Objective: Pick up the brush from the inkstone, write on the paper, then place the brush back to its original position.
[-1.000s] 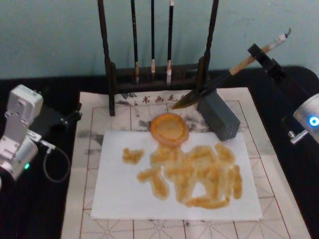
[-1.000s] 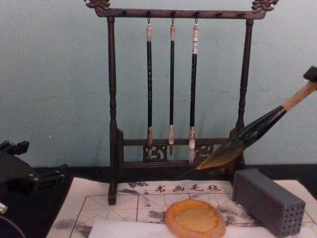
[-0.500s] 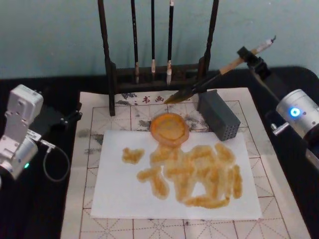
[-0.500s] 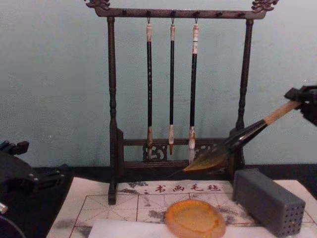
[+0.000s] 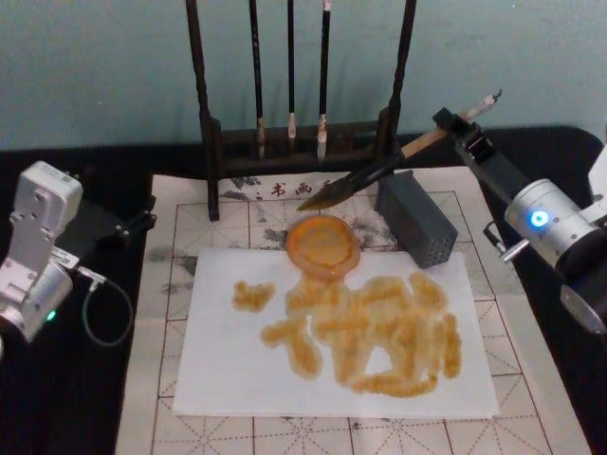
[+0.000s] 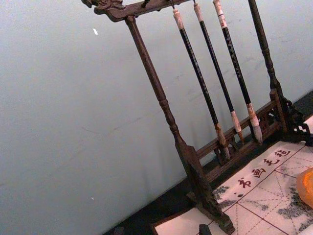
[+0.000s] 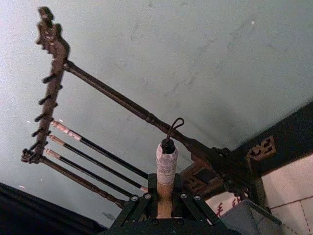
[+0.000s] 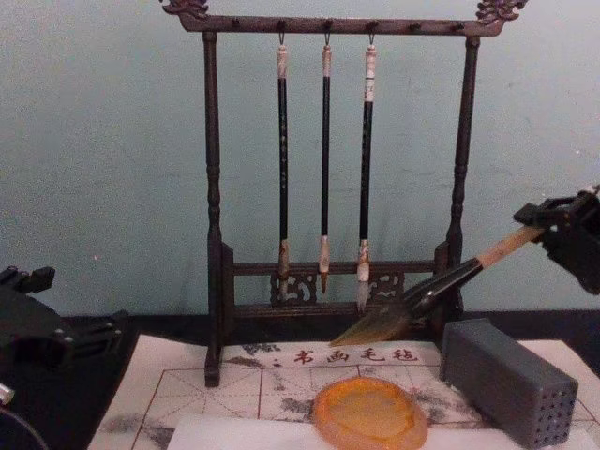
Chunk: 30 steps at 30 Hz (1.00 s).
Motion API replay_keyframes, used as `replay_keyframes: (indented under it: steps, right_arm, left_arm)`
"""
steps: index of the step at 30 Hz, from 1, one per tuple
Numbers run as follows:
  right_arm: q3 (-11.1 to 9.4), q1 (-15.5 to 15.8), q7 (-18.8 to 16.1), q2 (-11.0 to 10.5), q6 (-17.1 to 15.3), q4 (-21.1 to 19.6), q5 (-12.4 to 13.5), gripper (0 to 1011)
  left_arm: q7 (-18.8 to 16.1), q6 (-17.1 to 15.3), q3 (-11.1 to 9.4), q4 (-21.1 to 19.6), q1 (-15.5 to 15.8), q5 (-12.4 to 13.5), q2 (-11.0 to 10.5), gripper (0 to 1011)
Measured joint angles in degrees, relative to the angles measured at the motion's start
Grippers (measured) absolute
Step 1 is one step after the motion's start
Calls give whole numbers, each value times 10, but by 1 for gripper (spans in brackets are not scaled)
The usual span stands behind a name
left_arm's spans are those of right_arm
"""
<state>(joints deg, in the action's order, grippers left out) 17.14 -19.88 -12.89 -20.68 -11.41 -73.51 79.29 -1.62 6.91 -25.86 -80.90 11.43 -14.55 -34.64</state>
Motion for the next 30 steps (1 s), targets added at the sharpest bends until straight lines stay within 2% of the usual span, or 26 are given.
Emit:
replay_keyframes:
  steps: [12, 30]
  right_arm:
    - [17, -12, 10, 11, 6, 37, 21, 181]
    - [49, -24, 12, 4, 29, 66, 22, 181]
  left_arm:
    - [0, 0, 0, 0, 0, 0, 0, 1001]
    - [0, 0, 0, 0, 0, 0, 0, 1001]
